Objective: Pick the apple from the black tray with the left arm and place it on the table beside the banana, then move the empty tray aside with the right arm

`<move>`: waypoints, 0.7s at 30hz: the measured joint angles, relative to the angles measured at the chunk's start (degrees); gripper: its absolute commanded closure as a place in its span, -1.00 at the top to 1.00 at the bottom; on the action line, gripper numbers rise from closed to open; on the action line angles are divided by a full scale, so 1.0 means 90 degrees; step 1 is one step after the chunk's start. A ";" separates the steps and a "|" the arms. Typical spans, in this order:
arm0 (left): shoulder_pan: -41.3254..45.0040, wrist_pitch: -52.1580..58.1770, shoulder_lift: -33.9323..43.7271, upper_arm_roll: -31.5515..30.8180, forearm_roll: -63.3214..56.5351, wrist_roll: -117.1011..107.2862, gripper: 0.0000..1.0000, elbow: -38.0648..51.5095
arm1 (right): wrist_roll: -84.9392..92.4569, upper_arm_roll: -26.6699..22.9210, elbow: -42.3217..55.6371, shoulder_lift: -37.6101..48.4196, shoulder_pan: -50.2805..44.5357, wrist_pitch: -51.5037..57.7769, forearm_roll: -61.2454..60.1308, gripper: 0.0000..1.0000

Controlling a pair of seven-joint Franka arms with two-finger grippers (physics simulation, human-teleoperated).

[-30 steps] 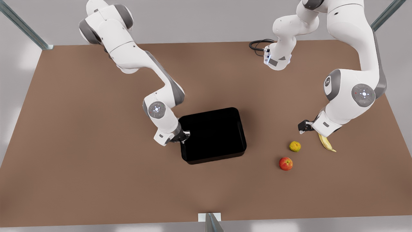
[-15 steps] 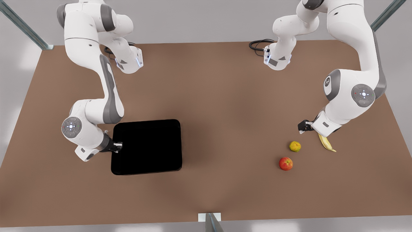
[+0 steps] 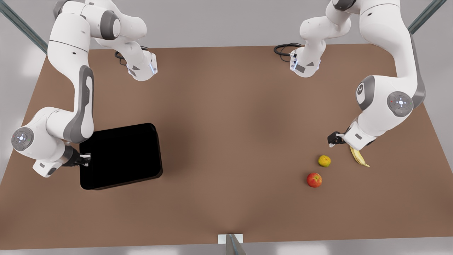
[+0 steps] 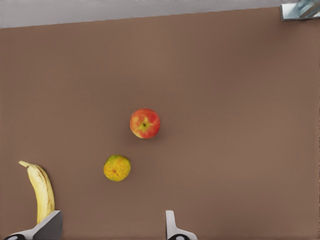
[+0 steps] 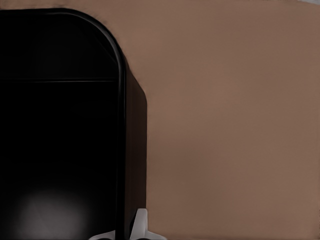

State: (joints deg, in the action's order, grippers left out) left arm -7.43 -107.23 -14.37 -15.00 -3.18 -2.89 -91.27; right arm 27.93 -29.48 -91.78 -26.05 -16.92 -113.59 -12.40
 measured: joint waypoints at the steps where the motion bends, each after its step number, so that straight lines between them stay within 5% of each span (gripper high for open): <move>1: 0.0011 -0.0002 -0.0020 0.0000 -0.0010 0.0004 1.00 0.0033 | 0.0109 -0.0002 0.0000 -0.0052 0.0028 0.0002 -0.0001 -0.87; 9: 0.0024 -0.0007 -0.0067 0.0000 -0.0054 0.0024 1.00 0.0137 | 0.0754 -0.0004 -0.0001 -0.0889 0.0304 -0.0268 -0.0039 -0.72; 10: 0.0024 -0.0007 -0.0069 0.0000 -0.0056 0.0026 1.00 0.0142 | 0.0808 -0.0004 -0.0001 -0.0915 0.0311 -0.0295 -0.0037 -0.40; 12: 0.0024 -0.0006 -0.0070 0.0000 -0.0058 0.0028 1.00 0.0146 | 0.0899 -0.0003 0.0005 -0.0935 0.0309 -0.0341 -0.0023 0.89; 13: 0.0024 -0.0007 -0.0070 0.0000 -0.0059 0.0029 1.00 0.0147 | 0.0934 -0.0003 0.0008 -0.0933 0.0308 -0.0364 -0.0009 1.00; 21: 0.0035 -0.0007 -0.0071 -0.0008 -0.0066 0.0031 1.00 0.0147 | 0.0857 0.0406 0.0439 0.0379 -0.0227 -0.0059 -0.0165 1.00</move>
State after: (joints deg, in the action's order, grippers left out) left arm -7.11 -107.30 -15.00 -15.07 -3.77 -2.61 -89.94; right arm 35.64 -25.83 -87.83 -22.64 -18.96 -114.12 -13.89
